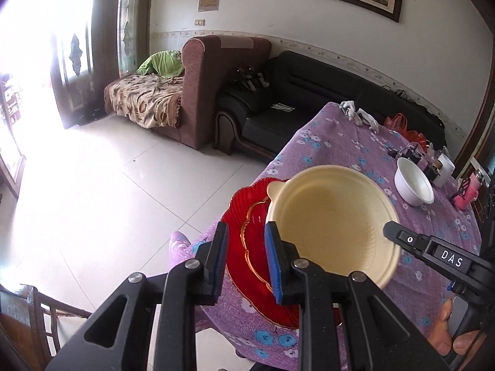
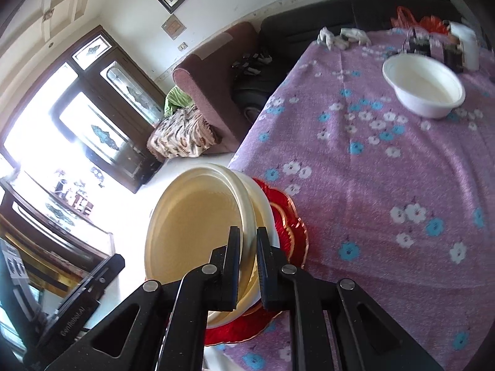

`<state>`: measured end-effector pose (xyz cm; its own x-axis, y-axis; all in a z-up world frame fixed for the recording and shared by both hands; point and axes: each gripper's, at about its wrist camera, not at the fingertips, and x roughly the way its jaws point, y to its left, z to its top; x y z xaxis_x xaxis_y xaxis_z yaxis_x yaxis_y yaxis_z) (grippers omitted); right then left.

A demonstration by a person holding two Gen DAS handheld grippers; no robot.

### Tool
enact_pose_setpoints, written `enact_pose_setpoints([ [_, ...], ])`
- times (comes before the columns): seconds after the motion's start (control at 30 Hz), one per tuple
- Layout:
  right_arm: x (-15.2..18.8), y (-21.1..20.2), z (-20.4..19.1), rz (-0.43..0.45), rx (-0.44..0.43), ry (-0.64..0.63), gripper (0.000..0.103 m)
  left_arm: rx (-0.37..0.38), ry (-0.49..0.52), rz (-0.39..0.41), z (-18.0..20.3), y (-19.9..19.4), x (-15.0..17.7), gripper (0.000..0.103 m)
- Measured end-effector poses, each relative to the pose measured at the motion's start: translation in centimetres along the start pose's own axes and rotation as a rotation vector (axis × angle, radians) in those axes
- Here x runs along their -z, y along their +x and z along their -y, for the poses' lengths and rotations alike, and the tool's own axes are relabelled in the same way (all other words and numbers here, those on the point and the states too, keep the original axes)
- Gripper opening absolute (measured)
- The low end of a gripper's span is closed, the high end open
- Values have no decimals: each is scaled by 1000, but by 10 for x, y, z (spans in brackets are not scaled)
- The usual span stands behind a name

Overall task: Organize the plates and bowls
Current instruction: 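Lower the beige bowl into the stacked bowls and open both grippers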

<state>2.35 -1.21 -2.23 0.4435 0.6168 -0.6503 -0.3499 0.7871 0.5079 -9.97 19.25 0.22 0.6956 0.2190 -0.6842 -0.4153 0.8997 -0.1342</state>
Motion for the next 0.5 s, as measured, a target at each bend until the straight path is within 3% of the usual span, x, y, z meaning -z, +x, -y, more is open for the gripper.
enact_pose_setpoints([
  [0.13,2,-8,-14,59,98,-109,12,-3,-1,0,-1,0,0,23],
  [0.27,11,-6,-45,86,216,-306,12,-4,-4,0,-2,1,-1,23],
  [0.4,18,-15,-61,217,352,-433,12,-7,-6,1,-2,2,-2,23],
  [0.43,18,-17,-63,240,372,-451,12,-7,-7,1,-1,3,-2,23],
  [0.5,14,-24,-57,255,332,-419,12,-5,-12,-1,-2,3,-3,23],
])
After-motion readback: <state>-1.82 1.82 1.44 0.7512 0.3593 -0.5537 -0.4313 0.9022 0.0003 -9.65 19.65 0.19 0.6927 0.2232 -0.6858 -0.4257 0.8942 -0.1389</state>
